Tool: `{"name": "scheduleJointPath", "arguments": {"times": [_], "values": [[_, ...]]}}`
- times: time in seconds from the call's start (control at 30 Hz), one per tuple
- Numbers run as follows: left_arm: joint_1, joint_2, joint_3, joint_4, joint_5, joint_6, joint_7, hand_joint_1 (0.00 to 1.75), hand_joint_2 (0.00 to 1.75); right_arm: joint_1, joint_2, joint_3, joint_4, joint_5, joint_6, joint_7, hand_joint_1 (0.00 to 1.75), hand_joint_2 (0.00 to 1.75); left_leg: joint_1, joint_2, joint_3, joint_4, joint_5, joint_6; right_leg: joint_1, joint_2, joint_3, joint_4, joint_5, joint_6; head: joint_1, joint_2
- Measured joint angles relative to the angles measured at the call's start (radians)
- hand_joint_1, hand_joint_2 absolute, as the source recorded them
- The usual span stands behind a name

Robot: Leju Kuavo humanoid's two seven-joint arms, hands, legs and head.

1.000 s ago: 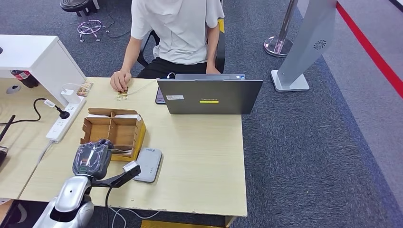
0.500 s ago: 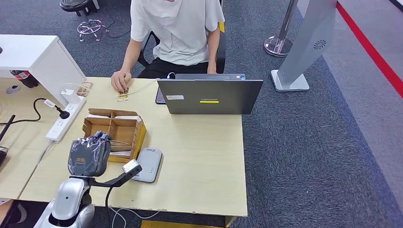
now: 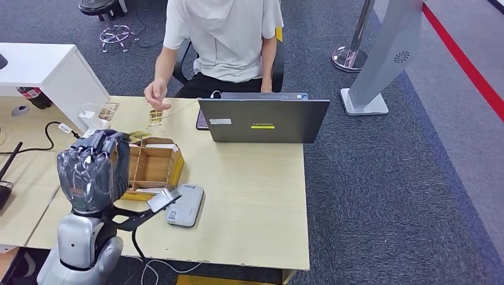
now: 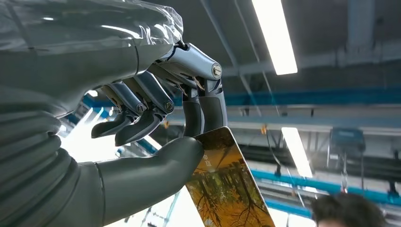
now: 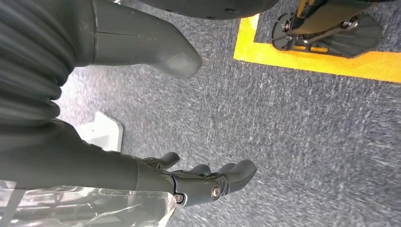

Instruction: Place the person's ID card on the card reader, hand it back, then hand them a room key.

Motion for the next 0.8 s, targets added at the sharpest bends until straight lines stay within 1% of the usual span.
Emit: {"name": "scheduleJointPath", "arguments": {"times": [0.07, 0.13, 0.23, 0.37, 0.47, 0.6, 0.73, 0.8], "values": [[-0.127, 0.025, -0.008, 0.111, -0.002, 0.003, 0.038, 1.75, 1.75, -0.007, 0.000, 0.004, 0.002, 0.016, 0.010, -0.003, 0.00, 1.75, 0.000, -0.001, 0.000, 0.000, 0.002, -0.001, 0.000, -0.002, 0.000, 0.000, 0.002, -0.002, 0.000, 0.000], [-0.251, 0.060, -0.029, 0.250, -0.003, 0.020, 0.096, 1.75, 1.75, -0.013, 0.000, 0.009, 0.003, 0.027, 0.016, -0.004, 0.00, 1.75, 0.000, -0.001, 0.000, 0.000, 0.004, -0.002, 0.000, -0.001, -0.001, 0.001, 0.004, -0.003, -0.001, 0.000], [-0.396, 0.101, -0.080, 0.438, -0.003, 0.048, 0.156, 1.75, 1.75, -0.015, 0.000, 0.013, 0.005, 0.033, 0.021, -0.003, 0.00, 1.75, 0.000, 0.001, 0.000, 0.000, 0.005, -0.002, 0.000, 0.001, -0.001, 0.002, 0.005, -0.003, -0.001, 0.000], [-0.505, 0.138, -0.149, 0.596, -0.003, 0.049, 0.212, 1.75, 1.75, -0.015, 0.000, 0.018, 0.007, 0.039, 0.026, 0.000, 0.00, 1.75, 0.000, 0.004, -0.001, 0.000, 0.005, -0.002, 0.000, 0.004, -0.003, 0.002, 0.006, -0.003, -0.001, 0.000], [-0.579, 0.167, -0.241, 0.699, -0.003, 0.032, 0.278, 1.75, 1.75, -0.016, -0.004, 0.024, 0.009, 0.043, 0.041, 0.006, 0.00, 1.75, 0.000, 0.003, -0.002, 0.000, 0.005, -0.002, 0.000, 0.004, -0.004, 0.002, 0.006, -0.003, -0.001, 0.000], [-0.646, 0.184, -0.325, 0.803, -0.003, 0.030, 0.298, 1.75, 1.75, -0.014, -0.016, 0.027, 0.010, 0.047, 0.061, 0.007, 0.00, 1.75, 0.000, 0.005, -0.002, 0.000, 0.005, -0.002, 0.000, 0.005, -0.004, 0.002, 0.006, -0.003, -0.002, 0.000], [-0.684, 0.187, -0.355, 0.872, -0.003, 0.031, 0.295, 0.00, 1.75, -0.013, -0.025, 0.027, 0.010, 0.049, 0.064, 0.015, 0.00, 1.75, 0.000, 0.005, -0.002, 0.000, 0.005, -0.002, 0.000, 0.005, -0.004, 0.002, 0.006, -0.003, -0.002, 0.000], [-0.692, 0.187, -0.355, 0.897, -0.003, 0.026, 0.286, 0.00, 1.75, -0.013, -0.025, 0.027, 0.010, 0.047, 0.060, 0.016, 0.00, 1.75, 0.000, 0.005, -0.002, 0.000, 0.005, -0.002, 0.000, 0.005, -0.005, 0.002, 0.006, -0.003, -0.002, 0.000]]}}
